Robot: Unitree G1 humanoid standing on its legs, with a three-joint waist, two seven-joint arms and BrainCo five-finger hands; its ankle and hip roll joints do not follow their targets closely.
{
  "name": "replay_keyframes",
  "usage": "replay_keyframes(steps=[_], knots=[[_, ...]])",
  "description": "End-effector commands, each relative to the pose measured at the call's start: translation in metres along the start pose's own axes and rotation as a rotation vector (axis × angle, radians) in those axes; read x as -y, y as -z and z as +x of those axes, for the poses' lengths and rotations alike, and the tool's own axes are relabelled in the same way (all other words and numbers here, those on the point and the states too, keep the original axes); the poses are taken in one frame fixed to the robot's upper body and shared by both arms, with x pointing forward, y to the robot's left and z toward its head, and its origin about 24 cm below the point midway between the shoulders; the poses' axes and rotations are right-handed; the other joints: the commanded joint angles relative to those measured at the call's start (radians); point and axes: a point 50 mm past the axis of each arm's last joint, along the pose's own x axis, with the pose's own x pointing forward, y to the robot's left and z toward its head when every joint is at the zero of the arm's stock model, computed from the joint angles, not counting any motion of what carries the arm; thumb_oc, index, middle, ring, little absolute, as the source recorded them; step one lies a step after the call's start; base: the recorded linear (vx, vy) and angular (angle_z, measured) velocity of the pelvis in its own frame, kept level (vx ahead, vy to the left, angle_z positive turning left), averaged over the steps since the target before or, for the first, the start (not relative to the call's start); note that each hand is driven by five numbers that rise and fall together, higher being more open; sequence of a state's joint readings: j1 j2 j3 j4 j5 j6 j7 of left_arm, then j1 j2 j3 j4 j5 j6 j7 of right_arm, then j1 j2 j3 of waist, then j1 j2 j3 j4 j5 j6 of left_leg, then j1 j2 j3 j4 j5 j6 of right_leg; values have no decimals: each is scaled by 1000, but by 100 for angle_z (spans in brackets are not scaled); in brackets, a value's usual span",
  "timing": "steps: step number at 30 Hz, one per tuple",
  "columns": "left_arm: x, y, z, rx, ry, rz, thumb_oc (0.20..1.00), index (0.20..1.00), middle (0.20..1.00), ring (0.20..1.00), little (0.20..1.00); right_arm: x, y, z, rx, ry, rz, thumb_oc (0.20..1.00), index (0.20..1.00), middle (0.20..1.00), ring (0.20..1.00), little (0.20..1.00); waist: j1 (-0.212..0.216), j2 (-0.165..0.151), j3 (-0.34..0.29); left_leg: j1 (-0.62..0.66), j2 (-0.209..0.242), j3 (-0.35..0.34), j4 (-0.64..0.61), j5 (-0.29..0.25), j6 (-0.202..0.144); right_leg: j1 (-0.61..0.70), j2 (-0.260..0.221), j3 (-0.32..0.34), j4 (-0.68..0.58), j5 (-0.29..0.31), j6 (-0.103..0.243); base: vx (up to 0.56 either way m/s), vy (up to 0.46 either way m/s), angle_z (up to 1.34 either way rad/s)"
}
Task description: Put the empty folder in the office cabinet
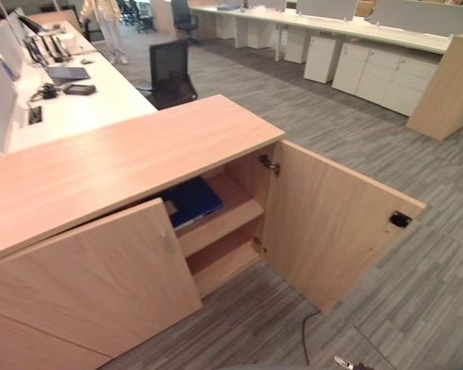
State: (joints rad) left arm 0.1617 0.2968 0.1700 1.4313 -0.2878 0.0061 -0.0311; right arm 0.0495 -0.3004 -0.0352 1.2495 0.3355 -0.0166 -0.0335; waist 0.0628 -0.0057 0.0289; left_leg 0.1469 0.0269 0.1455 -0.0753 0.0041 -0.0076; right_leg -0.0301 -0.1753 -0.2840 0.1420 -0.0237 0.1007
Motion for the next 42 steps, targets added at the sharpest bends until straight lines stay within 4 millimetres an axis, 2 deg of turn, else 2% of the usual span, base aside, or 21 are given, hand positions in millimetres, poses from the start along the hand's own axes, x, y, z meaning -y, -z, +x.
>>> replay_keyframes(steps=[1,2,6,7,8,9,10,11,12,13,15,17,19,21,25,28,29,32,41,42], knots=[[-3,-17,0,53,-6,8,1000,1000,1000,1000,1000,-1,-16,1,62,16,18,1000,1000,1000,1000,1000,-15,-41,-42,-82,-86,-61,8,-72,71,12,-57,14,-120,104,76,34,-185,-77],[1,-22,0,73,7,24,1000,1000,1000,1000,1000,2,-24,1,95,27,-13,1000,1000,1000,1000,1000,-23,-44,-44,-81,-71,-54,8,-73,62,29,-33,28,-150,93,69,28,-157,-58],[4,-26,0,92,17,23,1000,1000,1000,1000,1000,8,-31,0,129,39,-49,1000,1000,1000,1000,1000,-32,-47,-53,-83,-59,-49,6,-68,54,36,-16,39,-176,91,64,33,-116,-16],[-2,-34,-1,115,-2,33,1000,1000,1000,1000,1000,95,-77,-12,217,210,-23,1000,1000,1000,1000,1000,-34,-58,-59,-76,-43,-48,1,-69,38,54,1,42,-195,80,58,69,-141,-16],[1,-37,-1,126,4,78,1000,1000,1000,1000,1000,80,-102,-9,257,234,-37,1000,1000,1000,1000,1000,-21,-56,-63,-74,-38,-54,0,-68,35,63,6,38,-203,78,56,92,-189,-8],[3,-39,-1,131,14,106,1000,1000,1000,1000,1000,60,-117,-6,273,211,-44,1000,1000,1000,1000,1000,-9,-55,-63,-70,-31,-57,0,-68,31,73,13,39,-209,74,54,57,-124,-19],[6,-41,-1,135,20,118,1000,1000,1000,1000,1000,49,-126,-6,282,195,-68,1000,1000,1000,1000,1000,-7,-55,-65,-72,-26,-57,0,-65,29,74,19,43,-213,71,50,43,-137,-19],[7,-42,-1,139,21,119,1000,1000,1000,1000,1000,42,-133,-6,304,180,-91,1000,1000,1000,1000,1000,-10,-55,-63,-70,-20,-53,2,-65,25,77,26,51,-217,67,47,34,-186,-26],[4,-38,0,125,11,104,1000,1000,1000,1000,1000,33,-160,-14,426,157,-169,1000,1000,1000,1000,1000,-20,-58,-63,-63,-3,-42,10,-68,16,82,40,68,-222,60,39,21,-228,-13],[1,-34,0,113,1,88,1000,1000,1000,1000,1000,27,-175,-21,505,138,-198,1000,1000,1000,1000,1000,-30,-63,-59,-71,9,-36,37,-76,9,84,53,82,-221,52,31,3,-227,-6],[0,-35,0,111,-6,69,1000,1000,1000,1000,1000,24,-189,-30,595,124,-212,1000,1000,1000,1000,1000,-40,-72,-44,-95,26,-34,102,-93,6,78,64,101,-212,42,18,-51,-171,-3],[0,-38,-1,129,-1,37,1000,1000,1000,1000,1000,19,-208,-39,676,109,-219,1000,1000,1000,1000,1000,-32,-78,-12,-144,26,-93,204,-111,-11,60,77,130,-199,40,1,-128,-147,-26],[4,-40,-1,138,10,10,1000,1000,1000,1000,1000,9,-228,-48,742,89,-240,1000,1000,1000,1000,1000,-16,-83,-4,-146,3,-218,190,-113,-22,57,98,156,-212,48,-7,-65,-119,-91],[6,-41,0,135,12,4,1000,1000,1000,1000,1000,7,-238,-53,770,82,-253,1000,1000,1000,1000,1000,-21,-84,-18,-128,11,-253,125,-92,-26,62,110,156,-228,52,-2,18,-75,-83],[0,-39,-1,128,2,21,1000,1000,1000,1000,1000,-13,-263,-68,867,33,-327,1000,1000,1000,1000,1000,-28,-78,-63,-88,30,-225,20,-56,-27,47,125,180,-229,50,0,32,-10,-26],[-4,-42,-1,138,-8,8,1000,1000,1000,1000,1000,-29,-275,-76,902,-2,-377,1000,1000,1000,1000,1000,-22,-74,-69,-70,30,-212,5,-50,-26,58,127,186,-229,44,-2,26,-3,-25],[-6,-43,-1,139,-16,3,1000,1000,1000,1000,1000,-40,-283,-80,916,-26,-408,1000,1000,1000,1000,1000,-16,-73,-70,-63,31,-206,1,-49,-26,64,128,190,-229,43,-4,15,-7,-14],[-8,-42,-1,135,-23,11,1000,1000,1000,1000,1000,-52,-287,-82,923,-54,-425,1000,1000,1000,1000,1000,-11,-72,-70,-59,33,-202,-2,-47,-26,68,130,191,-229,41,-4,9,-6,-1],[-5,-28,0,96,-16,12,1000,1000,1000,1000,1000,-109,-316,-113,1021,-205,-449,1000,1000,1000,1000,1000,19,-77,-68,-54,37,-210,16,-54,-26,87,131,186,-229,33,-9,7,-4,2],[-5,-28,0,96,-16,12,1000,1000,1000,1000,1000,-109,-316,-113,1021,-205,-449,1000,1000,1000,1000,1000,19,-77,-68,-54,37,-210,16,-54,-26,88,131,186,-229,33,-9,0,0,0]])
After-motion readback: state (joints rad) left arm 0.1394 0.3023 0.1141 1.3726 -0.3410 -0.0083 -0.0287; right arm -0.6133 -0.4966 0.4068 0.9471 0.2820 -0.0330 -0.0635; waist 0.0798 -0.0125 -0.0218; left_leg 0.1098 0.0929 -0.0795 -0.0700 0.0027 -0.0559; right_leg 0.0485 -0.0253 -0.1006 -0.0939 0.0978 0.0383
